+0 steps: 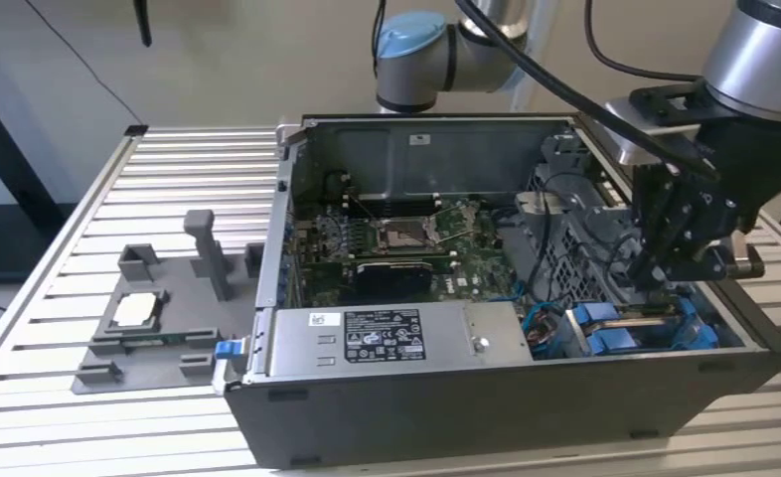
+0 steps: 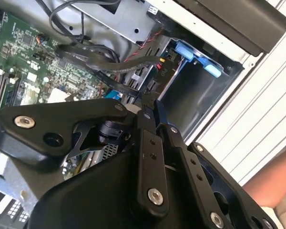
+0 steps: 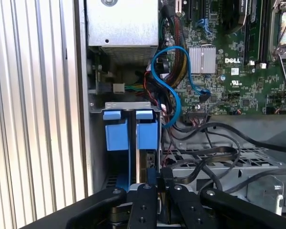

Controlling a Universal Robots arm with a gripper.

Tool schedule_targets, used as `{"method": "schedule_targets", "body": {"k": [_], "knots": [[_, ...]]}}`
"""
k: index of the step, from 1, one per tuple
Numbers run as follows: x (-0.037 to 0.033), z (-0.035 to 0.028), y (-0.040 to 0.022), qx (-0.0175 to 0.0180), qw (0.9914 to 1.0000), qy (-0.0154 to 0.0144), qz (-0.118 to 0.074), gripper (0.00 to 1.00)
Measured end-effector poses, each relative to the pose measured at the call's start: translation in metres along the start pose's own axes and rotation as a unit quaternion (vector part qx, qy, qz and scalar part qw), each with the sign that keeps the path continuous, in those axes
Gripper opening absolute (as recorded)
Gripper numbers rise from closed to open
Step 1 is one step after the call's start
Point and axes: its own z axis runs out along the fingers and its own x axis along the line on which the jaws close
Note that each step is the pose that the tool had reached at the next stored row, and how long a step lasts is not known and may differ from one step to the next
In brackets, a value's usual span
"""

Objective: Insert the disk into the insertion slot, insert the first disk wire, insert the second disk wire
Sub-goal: 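Insert the second disk wire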

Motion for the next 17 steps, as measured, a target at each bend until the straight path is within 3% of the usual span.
{"method": "schedule_targets", "body": {"k": [8, 17], "knots": [[0.0003, 0.0085, -0.0012, -0.0008, 1.0, 0.0, 0.0, 0.16], [0.0004, 0.0128, -0.0028, -0.0009, 1.0, 0.0, 0.0, 0.16]]}}
